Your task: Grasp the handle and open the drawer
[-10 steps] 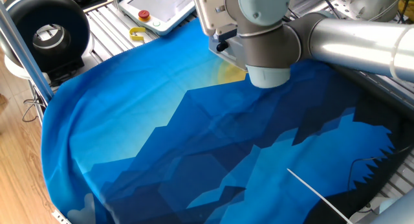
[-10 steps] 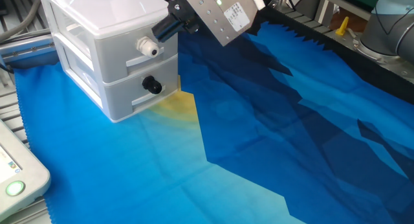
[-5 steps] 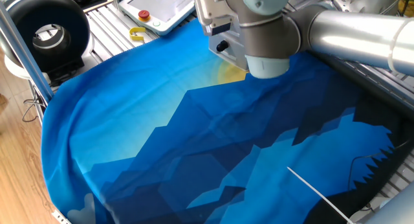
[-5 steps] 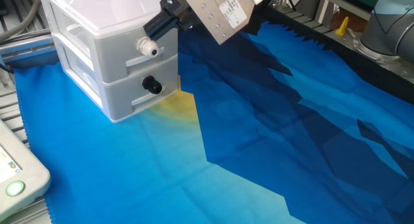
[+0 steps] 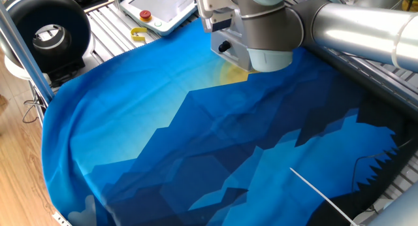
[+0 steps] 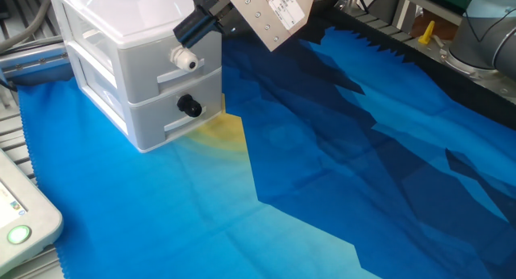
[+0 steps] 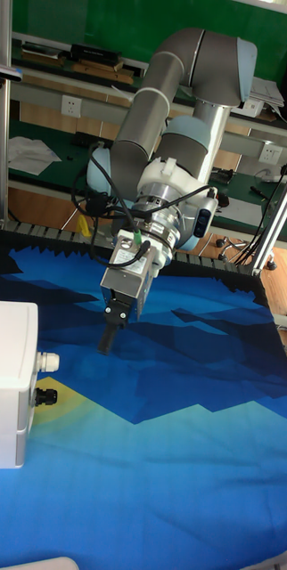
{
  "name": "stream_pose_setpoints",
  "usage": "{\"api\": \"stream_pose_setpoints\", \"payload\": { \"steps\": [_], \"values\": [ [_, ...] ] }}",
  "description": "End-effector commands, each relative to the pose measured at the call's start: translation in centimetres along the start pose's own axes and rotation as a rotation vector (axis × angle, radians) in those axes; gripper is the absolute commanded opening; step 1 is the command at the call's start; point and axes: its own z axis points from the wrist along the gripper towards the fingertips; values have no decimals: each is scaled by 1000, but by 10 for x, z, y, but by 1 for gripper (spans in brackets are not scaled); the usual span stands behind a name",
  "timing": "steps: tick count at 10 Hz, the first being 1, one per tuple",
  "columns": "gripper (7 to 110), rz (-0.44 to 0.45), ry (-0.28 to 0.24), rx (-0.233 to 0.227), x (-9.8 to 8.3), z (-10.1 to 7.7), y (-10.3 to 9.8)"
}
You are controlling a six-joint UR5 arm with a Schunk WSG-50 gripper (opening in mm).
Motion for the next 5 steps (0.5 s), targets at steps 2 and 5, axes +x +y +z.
{"api": "stream_pose_setpoints", "payload": {
  "steps": [2, 5],
  "values": [
    [7, -14, 4, -5, 3, 0, -1],
    [7, -21, -43, -15, -9, 0, 1]
  ]
}}
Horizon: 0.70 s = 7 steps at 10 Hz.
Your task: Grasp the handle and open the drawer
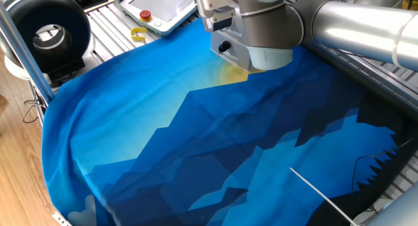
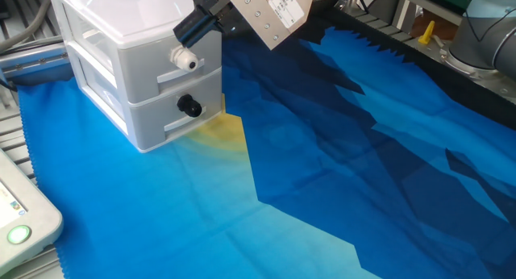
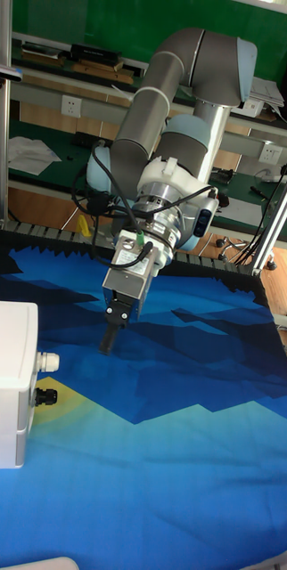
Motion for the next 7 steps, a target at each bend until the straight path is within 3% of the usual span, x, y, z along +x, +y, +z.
{"api": "stream_pose_setpoints", "payload": {
  "steps": [1, 3, 7],
  "values": [
    [7, 21, -24, -3, -4, 0, -1],
    [7, 20, 8, 21, 4, 0, -6],
    [7, 15, 39, -22, 12, 0, 4]
  ]
}}
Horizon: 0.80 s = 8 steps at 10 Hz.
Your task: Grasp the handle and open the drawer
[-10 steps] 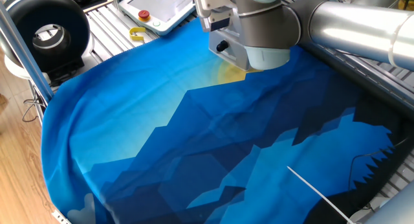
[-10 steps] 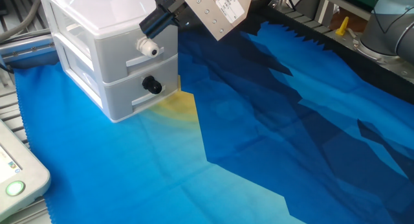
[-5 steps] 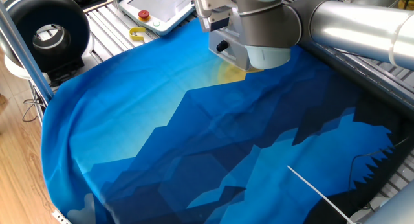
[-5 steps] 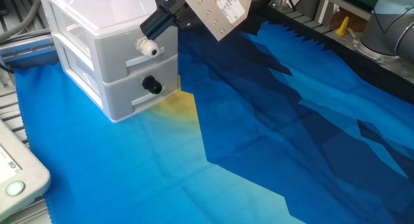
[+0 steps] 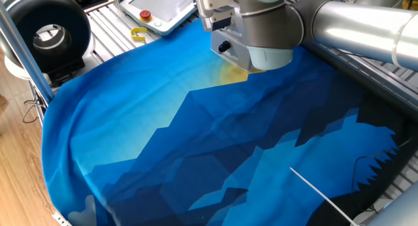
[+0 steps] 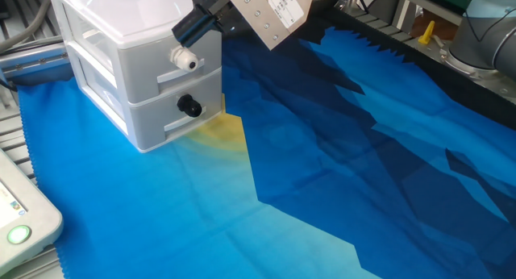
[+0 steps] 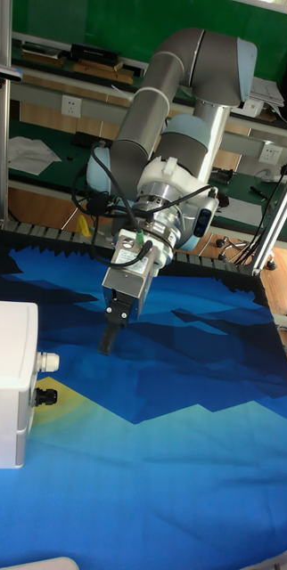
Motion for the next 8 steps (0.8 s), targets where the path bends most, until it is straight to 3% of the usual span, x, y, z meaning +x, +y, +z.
{"api": "stream_pose_setpoints", "payload": {
  "steps": [1, 4, 8],
  "values": [
    [7, -7, 20, -44, 7, 0, 10],
    [7, 15, 41, -19, 13, 0, 4],
    [7, 5, 32, -6, 10, 0, 0]
  ]
}}
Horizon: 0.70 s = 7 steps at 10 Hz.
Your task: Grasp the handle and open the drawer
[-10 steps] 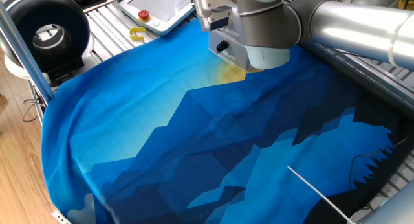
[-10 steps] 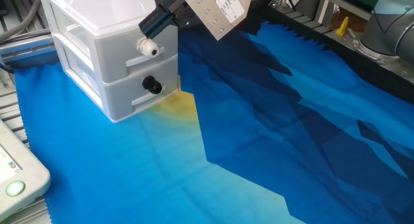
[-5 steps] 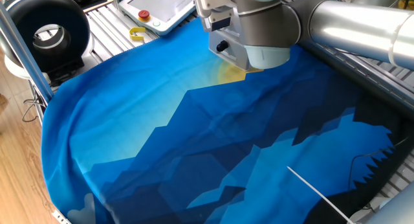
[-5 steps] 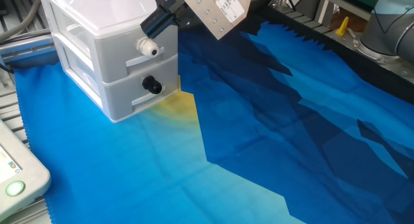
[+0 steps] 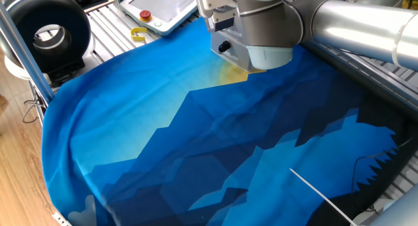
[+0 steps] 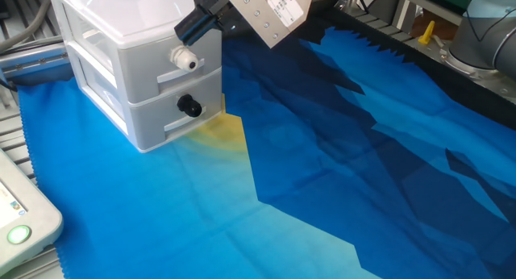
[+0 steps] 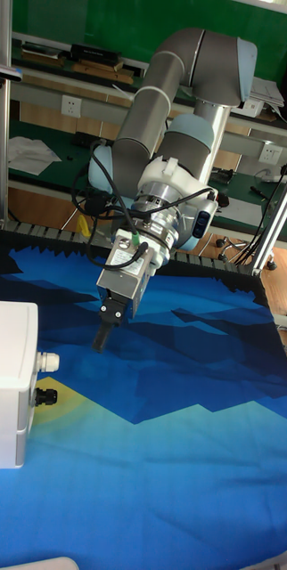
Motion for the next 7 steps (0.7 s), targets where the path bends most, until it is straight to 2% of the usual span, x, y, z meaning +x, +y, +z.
{"api": "stream_pose_setpoints", "payload": {
  "steps": [1, 3, 4, 5, 7],
  "values": [
    [7, 14, -24, 9, -4, 0, -3],
    [7, 15, -61, -5, -13, 0, 0],
    [7, 20, -117, -16, -27, -1, 3],
    [7, 30, -137, -23, -32, -2, 4],
    [7, 42, -112, -15, -26, -1, 2]
  ]
}}
